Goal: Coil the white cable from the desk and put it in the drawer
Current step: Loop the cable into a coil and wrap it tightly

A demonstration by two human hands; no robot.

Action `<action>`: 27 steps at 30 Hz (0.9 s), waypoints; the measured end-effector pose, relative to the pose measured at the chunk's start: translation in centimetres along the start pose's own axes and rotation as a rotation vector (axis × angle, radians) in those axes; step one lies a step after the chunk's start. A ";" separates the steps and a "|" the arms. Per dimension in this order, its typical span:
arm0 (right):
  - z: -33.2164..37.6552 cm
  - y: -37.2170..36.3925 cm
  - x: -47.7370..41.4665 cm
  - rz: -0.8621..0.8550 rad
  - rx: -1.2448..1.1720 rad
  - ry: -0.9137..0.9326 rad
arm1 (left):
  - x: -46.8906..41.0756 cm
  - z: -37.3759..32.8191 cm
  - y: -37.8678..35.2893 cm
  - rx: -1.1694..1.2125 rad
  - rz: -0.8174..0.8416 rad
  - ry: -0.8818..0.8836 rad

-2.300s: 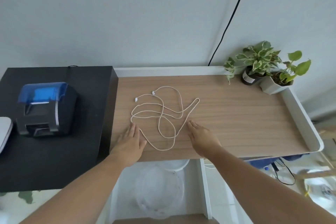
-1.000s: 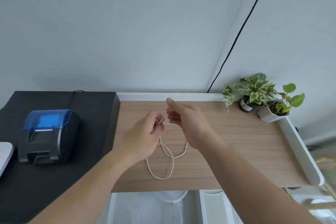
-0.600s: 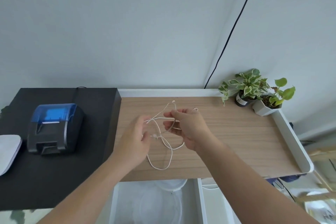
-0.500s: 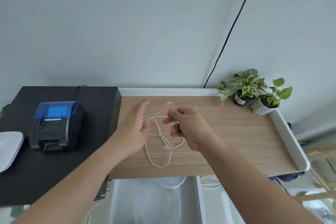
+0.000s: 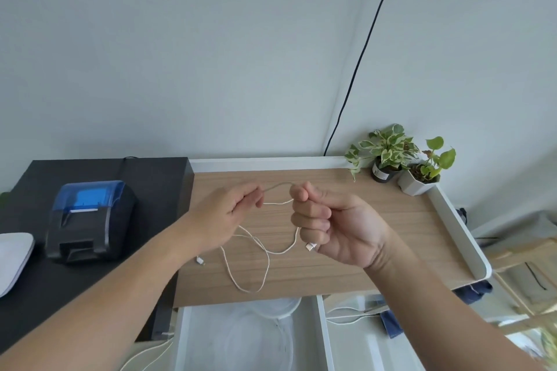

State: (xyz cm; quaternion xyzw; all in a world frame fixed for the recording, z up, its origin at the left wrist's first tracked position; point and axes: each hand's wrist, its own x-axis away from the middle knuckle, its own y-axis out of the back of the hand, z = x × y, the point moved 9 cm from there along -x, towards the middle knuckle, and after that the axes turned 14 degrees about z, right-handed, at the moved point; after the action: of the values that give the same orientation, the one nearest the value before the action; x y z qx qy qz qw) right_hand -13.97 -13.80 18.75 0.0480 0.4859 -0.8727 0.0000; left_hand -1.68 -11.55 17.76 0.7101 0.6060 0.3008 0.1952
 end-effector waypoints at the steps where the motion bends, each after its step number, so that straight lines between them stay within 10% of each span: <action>1: 0.5 -1.2 -0.5 0.055 -0.052 0.074 | 0.2 0.0 -0.4 0.013 -0.019 -0.001; 5: 4.3 -1.6 -2.5 -0.064 -0.009 0.436 | 0.6 -0.3 -3.0 0.020 -0.004 -0.004; 8: 7.1 -0.4 -3.0 -0.271 0.474 0.564 | 0.8 -1.2 -4.5 -0.085 0.043 0.006; 11: 6.9 -0.3 -4.4 -0.375 1.347 0.352 | 1.0 -2.7 -3.9 -0.187 0.053 0.008; 14: 4.4 1.9 -4.7 -0.295 1.653 -0.029 | 1.3 -3.1 -0.3 -0.390 0.003 0.037; 20: 0.7 2.8 -2.7 -0.178 0.692 -0.074 | 0.6 -3.4 4.4 -0.411 -0.045 -0.089; 27: 6.4 -3.0 -6.3 0.016 0.041 0.435 | 0.0 0.0 -0.8 0.034 0.014 0.034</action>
State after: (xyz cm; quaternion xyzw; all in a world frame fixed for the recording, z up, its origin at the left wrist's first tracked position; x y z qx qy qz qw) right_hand -8.38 -17.95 25.20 0.2390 0.4563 -0.8514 -0.0990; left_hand -2.28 -11.34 17.19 0.7124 0.6090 0.3040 0.1706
